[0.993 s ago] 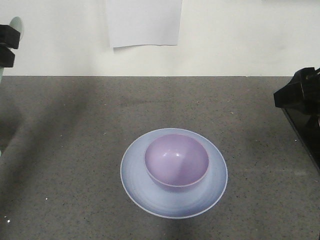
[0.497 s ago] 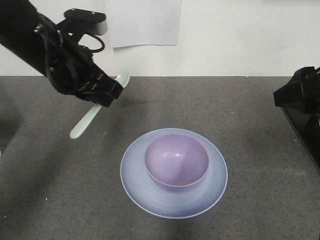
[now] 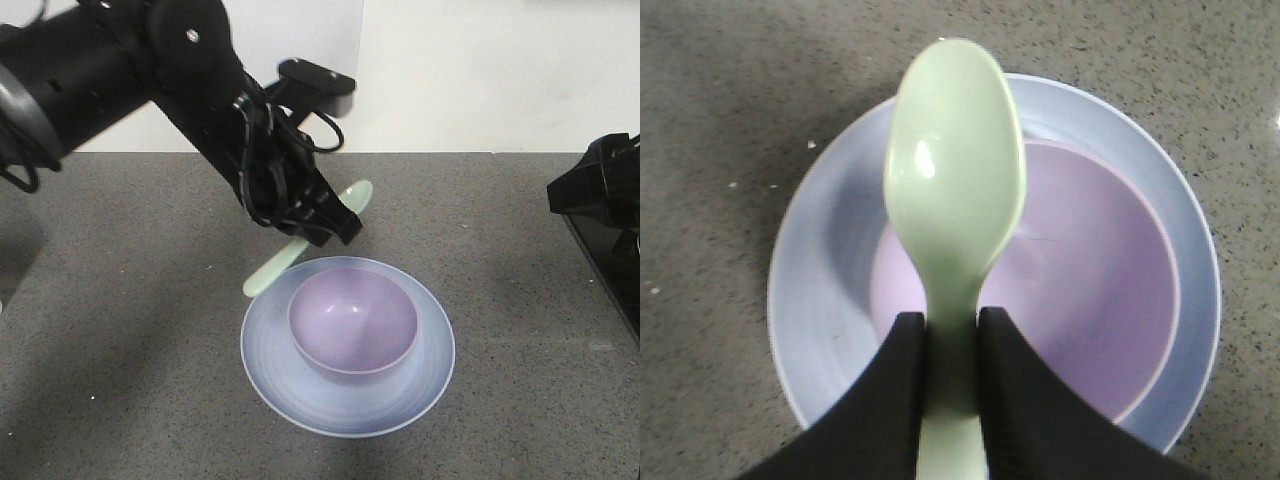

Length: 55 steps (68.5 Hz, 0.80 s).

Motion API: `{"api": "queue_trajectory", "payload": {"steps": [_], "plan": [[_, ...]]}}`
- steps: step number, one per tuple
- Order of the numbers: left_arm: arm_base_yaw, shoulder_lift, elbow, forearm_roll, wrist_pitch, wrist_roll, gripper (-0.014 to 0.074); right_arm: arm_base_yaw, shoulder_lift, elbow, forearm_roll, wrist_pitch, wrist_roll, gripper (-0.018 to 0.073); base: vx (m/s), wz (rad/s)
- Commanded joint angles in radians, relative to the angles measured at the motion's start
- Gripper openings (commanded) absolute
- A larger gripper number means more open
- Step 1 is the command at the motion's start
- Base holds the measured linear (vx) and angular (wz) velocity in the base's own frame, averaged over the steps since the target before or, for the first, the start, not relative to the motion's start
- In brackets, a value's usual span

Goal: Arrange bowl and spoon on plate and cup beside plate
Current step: 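Swing the left gripper holding the green spoon over the bowl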

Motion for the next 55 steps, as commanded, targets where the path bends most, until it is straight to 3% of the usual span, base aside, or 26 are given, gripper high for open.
{"api": "queue_trajectory", "payload": {"steps": [1, 31, 46, 55], "plan": [[-0.021, -0.044, -0.032, -0.013, -0.007, 0.005, -0.0008, -0.006, -0.017, -0.024, 0.001, -0.055, 0.002, 0.0542, 0.0, 0.0], [-0.041, -0.032, 0.071, 0.029, -0.006, 0.008, -0.0008, -0.006, -0.017, -0.024, 0.003, -0.059, 0.002, 0.0542, 0.0, 0.0], [-0.041, -0.033, 0.085, -0.028, -0.006, 0.054, -0.0008, -0.006, -0.017, -0.024, 0.003, -0.063, 0.002, 0.0542, 0.0, 0.0], [-0.054, -0.033, 0.085, -0.015, -0.006, 0.057, -0.0008, -0.006, -0.017, -0.024, 0.003, -0.066, 0.002, 0.0542, 0.0, 0.0]]}}
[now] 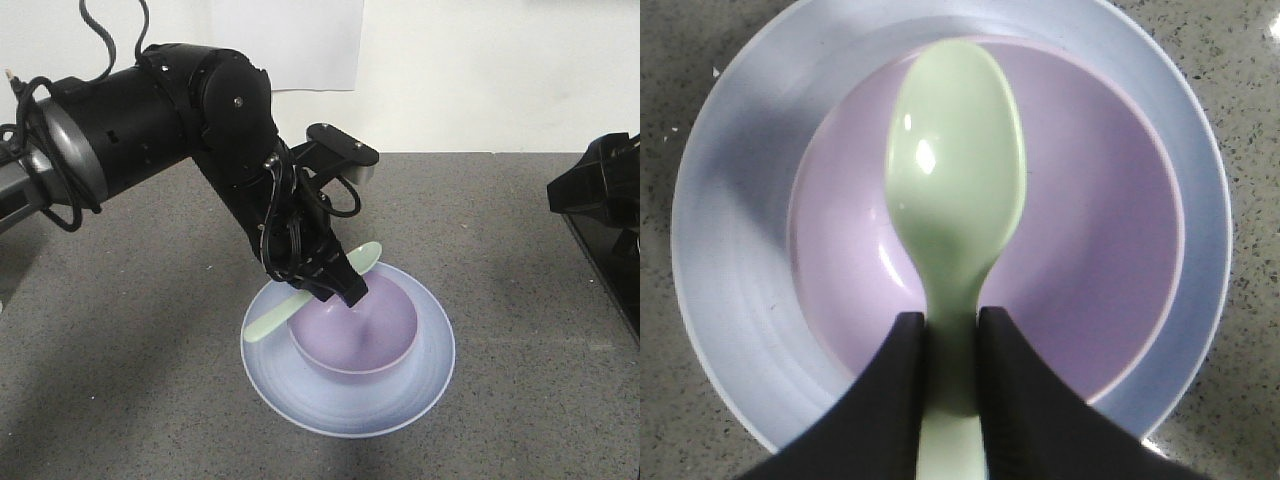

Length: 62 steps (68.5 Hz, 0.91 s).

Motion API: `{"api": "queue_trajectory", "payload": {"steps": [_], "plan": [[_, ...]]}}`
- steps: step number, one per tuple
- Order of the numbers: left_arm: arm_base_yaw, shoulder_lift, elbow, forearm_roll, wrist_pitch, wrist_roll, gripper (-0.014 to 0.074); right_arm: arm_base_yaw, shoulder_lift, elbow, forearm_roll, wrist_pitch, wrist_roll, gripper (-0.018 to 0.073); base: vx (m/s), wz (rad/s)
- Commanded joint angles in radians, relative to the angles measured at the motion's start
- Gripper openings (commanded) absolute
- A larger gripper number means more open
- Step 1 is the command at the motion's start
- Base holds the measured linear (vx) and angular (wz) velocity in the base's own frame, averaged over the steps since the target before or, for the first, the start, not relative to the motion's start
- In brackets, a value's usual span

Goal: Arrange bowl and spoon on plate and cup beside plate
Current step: 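Swing the left gripper holding the green spoon over the bowl, then lower the spoon into the bowl and open the left gripper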

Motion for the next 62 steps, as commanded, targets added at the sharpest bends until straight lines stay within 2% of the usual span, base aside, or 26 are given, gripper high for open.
{"api": "queue_trajectory", "payload": {"steps": [1, 16, 62], "plan": [[-0.014, -0.048, -0.026, -0.016, 0.001, 0.005, -0.0008, -0.006, -0.017, -0.024, 0.004, -0.064, 0.002, 0.0542, 0.0, 0.0], [-0.028, -0.042, -0.026, 0.009, 0.001, 0.023, -0.0008, -0.006, -0.017, -0.024, 0.005, -0.064, 0.009, 0.0542, 0.0, 0.0], [-0.028, 0.002, -0.025, 0.0, 0.001, 0.009, -0.0001, -0.006, -0.017, -0.024, 0.007, -0.064, 0.009, 0.0542, 0.0, 0.0]]}}
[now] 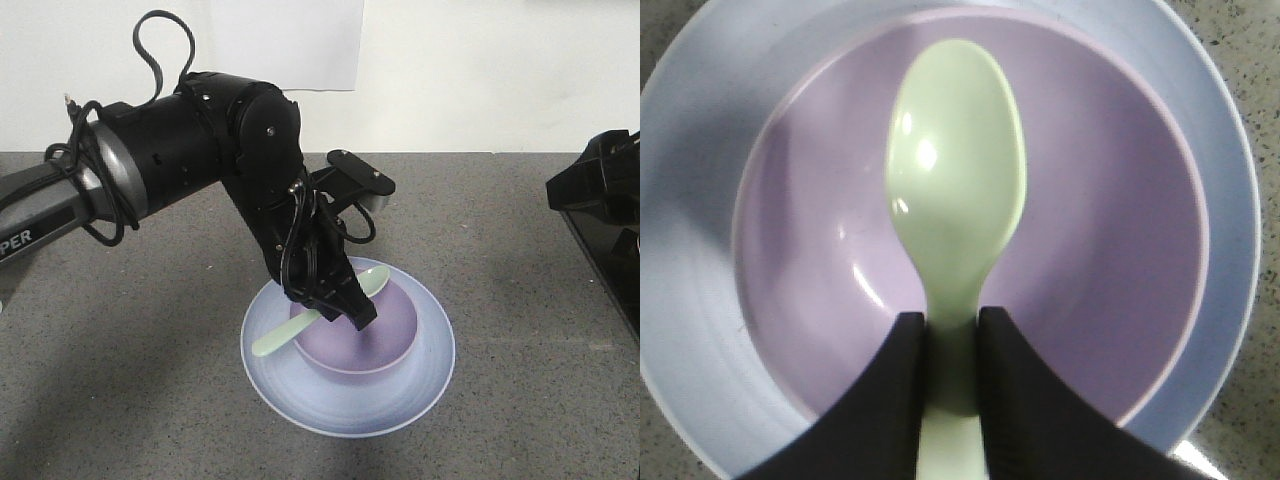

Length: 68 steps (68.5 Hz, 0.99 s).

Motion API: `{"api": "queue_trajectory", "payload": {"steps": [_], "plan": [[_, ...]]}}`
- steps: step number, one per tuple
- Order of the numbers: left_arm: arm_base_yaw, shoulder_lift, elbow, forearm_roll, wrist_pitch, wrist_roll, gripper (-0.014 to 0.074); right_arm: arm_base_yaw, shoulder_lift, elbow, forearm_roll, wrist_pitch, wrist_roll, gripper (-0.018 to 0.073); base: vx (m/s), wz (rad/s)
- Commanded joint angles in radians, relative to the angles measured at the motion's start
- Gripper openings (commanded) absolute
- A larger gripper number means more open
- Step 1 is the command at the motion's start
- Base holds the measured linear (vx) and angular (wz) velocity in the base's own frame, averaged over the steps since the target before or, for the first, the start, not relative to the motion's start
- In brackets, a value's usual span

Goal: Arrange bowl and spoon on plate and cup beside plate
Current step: 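Lower the spoon into the bowl and open the left gripper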

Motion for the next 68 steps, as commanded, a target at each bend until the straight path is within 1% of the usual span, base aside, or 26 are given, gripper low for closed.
{"api": "queue_trajectory", "payload": {"steps": [1, 17, 30, 50, 68], "plan": [[-0.005, -0.052, -0.025, -0.018, 0.005, -0.011, 0.0, -0.006, -0.017, -0.024, 0.006, -0.057, -0.003, 0.0542, 0.0, 0.0], [-0.005, -0.052, -0.025, -0.018, 0.005, -0.023, 0.0013, -0.006, -0.017, -0.024, 0.006, -0.057, -0.003, 0.0542, 0.0, 0.0], [-0.005, -0.052, -0.025, -0.018, 0.005, -0.023, 0.0058, -0.006, -0.017, -0.024, 0.006, -0.057, -0.003, 0.0542, 0.0, 0.0], [-0.005, -0.052, -0.025, -0.018, 0.005, -0.023, 0.0186, -0.006, -0.017, -0.024, 0.006, -0.057, -0.003, 0.0542, 0.0, 0.0], [-0.005, -0.052, -0.025, -0.018, 0.005, -0.023, 0.0332, -0.006, -0.017, -0.024, 0.006, -0.057, -0.003, 0.0542, 0.0, 0.0]]}}
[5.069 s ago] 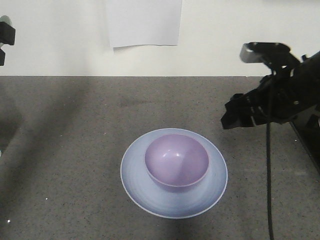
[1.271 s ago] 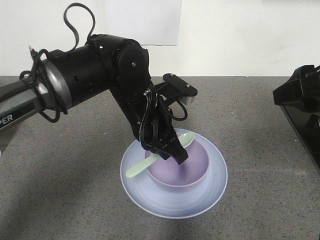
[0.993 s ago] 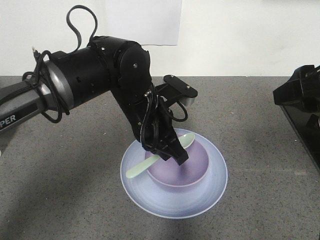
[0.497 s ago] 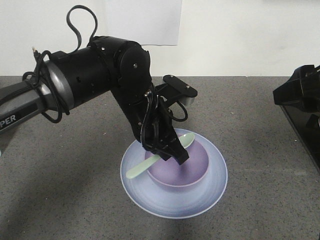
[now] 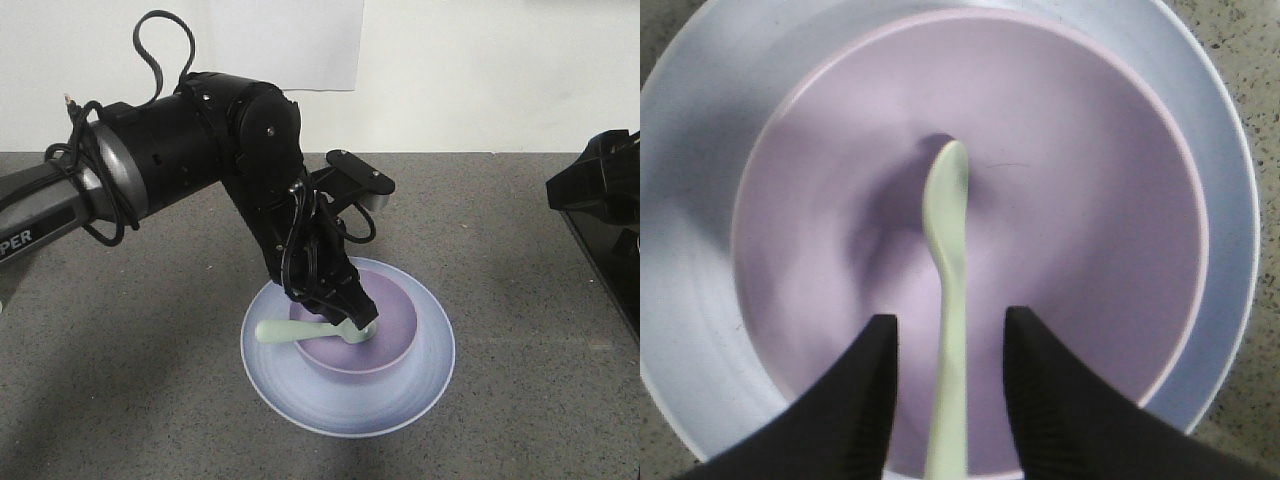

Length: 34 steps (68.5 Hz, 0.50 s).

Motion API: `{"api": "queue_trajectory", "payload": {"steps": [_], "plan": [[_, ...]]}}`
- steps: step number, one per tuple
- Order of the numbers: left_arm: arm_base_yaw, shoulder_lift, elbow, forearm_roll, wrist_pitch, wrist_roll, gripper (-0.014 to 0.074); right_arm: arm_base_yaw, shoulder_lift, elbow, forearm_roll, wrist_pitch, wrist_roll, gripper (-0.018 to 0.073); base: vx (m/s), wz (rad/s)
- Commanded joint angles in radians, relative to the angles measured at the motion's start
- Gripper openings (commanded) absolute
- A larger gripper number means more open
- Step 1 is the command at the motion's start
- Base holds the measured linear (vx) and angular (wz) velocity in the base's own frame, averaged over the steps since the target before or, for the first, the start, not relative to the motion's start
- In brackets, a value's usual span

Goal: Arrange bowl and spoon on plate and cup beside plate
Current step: 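Lower the spoon into the bowl and open the left gripper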

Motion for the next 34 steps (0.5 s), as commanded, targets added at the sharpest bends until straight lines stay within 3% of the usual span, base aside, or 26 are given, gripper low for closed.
{"api": "queue_trajectory", "payload": {"steps": [1, 19, 34], "plan": [[-0.005, -0.052, -0.025, -0.018, 0.005, -0.011, 0.034, -0.006, -0.017, -0.024, 0.006, -0.056, -0.003, 0.0542, 0.0, 0.0], [-0.005, -0.052, -0.025, -0.018, 0.005, -0.011, 0.0459, -0.006, -0.017, -0.024, 0.006, -0.056, -0.003, 0.0542, 0.0, 0.0], [0.003, -0.076, -0.025, -0.013, 0.004, -0.016, 0.0468, -0.006, -0.017, -0.024, 0.006, -0.056, -0.003, 0.0542, 0.0, 0.0]]}}
